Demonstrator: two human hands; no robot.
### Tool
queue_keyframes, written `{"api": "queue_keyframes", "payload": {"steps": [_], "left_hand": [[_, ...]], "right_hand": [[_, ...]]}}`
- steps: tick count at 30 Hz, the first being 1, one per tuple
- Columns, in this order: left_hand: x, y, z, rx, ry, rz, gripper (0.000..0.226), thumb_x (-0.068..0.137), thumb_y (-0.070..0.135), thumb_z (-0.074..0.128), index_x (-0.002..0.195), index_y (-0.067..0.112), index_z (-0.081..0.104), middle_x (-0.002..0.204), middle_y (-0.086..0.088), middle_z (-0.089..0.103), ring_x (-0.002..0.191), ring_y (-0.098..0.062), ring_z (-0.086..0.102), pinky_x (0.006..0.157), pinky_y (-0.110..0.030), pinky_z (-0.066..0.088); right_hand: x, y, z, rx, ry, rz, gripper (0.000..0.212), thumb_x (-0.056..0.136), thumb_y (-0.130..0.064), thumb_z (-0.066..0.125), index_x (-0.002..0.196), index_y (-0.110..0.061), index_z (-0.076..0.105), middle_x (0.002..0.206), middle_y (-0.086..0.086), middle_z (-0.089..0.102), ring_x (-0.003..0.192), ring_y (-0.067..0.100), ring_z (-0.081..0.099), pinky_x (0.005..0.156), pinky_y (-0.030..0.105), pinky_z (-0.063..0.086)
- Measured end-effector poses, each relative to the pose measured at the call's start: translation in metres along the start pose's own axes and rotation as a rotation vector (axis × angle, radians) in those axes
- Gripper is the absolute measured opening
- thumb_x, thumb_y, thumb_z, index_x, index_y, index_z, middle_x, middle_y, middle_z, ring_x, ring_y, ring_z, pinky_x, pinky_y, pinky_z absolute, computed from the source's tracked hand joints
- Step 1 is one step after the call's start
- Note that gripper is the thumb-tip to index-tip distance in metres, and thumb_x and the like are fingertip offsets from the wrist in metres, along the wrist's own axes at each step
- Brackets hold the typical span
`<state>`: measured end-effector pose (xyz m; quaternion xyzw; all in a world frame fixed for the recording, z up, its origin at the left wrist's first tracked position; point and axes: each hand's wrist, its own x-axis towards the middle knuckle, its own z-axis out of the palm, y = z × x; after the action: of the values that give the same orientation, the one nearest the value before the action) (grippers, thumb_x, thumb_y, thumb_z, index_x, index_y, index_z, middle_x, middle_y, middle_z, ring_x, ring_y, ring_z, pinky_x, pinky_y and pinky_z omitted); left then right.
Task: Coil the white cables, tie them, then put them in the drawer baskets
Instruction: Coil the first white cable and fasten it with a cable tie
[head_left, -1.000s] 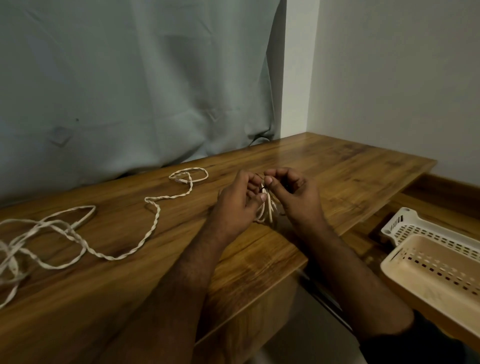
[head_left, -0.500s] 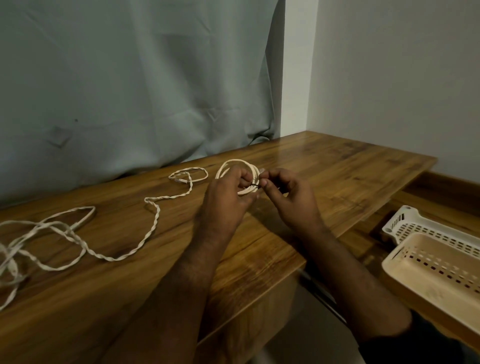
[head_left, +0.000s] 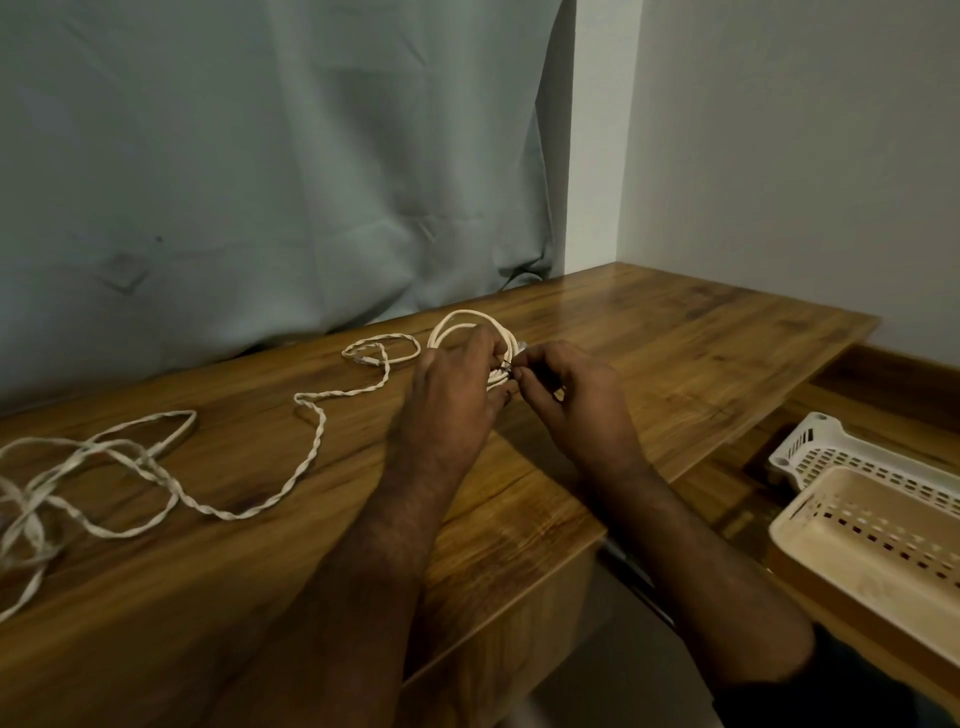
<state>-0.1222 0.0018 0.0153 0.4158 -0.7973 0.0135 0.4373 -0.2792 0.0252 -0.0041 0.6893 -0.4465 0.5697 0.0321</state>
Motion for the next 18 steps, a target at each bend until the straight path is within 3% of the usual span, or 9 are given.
{"api": "queue_keyframes", "payload": {"steps": [7,12,16,18], "left_hand": [[-0.0007,0.0026,-0.0022,0.09,0.008,0.023,0.049,0.083,0.021,0.081,0.112,0.033,0.043,0.109,0.005,0.072,0.109,-0.022,0.064,0.085,-0.048,0.054],[0.0007,0.0017,-0.0043,0.123,0.003,0.011,0.045,0.083,0.018,0.08,0.111,0.031,0.048,0.106,0.004,0.073,0.104,-0.024,0.062,0.084,-0.047,0.053],[0.0012,0.0014,-0.0057,0.196,-0.003,0.052,0.044,0.084,0.015,0.077,0.11,0.032,0.046,0.108,0.004,0.07,0.109,-0.024,0.06,0.085,-0.043,0.053],[0.0019,0.0026,-0.0073,0.211,-0.004,0.071,0.045,0.084,0.011,0.075,0.112,0.031,0.047,0.113,0.001,0.07,0.12,-0.028,0.057,0.093,-0.044,0.052]], "right_hand": [[-0.0007,-0.0035,0.0002,-0.058,-0.018,-0.035,0.007,0.094,-0.009,0.069,0.101,-0.01,0.071,0.089,0.001,0.069,0.076,0.014,0.062,0.071,0.031,0.052],[-0.0007,-0.0057,0.002,-0.155,-0.076,-0.093,0.016,0.095,-0.009,0.069,0.11,-0.01,0.072,0.1,-0.002,0.065,0.086,0.002,0.055,0.077,0.008,0.04],[-0.0016,-0.0062,0.0025,-0.171,-0.092,-0.062,0.012,0.094,-0.011,0.068,0.106,-0.012,0.071,0.099,-0.004,0.064,0.085,0.005,0.056,0.076,0.009,0.041],[-0.0022,-0.0075,0.0024,-0.173,-0.092,-0.054,0.01,0.095,-0.011,0.068,0.104,-0.012,0.07,0.095,-0.007,0.062,0.082,0.004,0.054,0.074,0.01,0.042]]}}
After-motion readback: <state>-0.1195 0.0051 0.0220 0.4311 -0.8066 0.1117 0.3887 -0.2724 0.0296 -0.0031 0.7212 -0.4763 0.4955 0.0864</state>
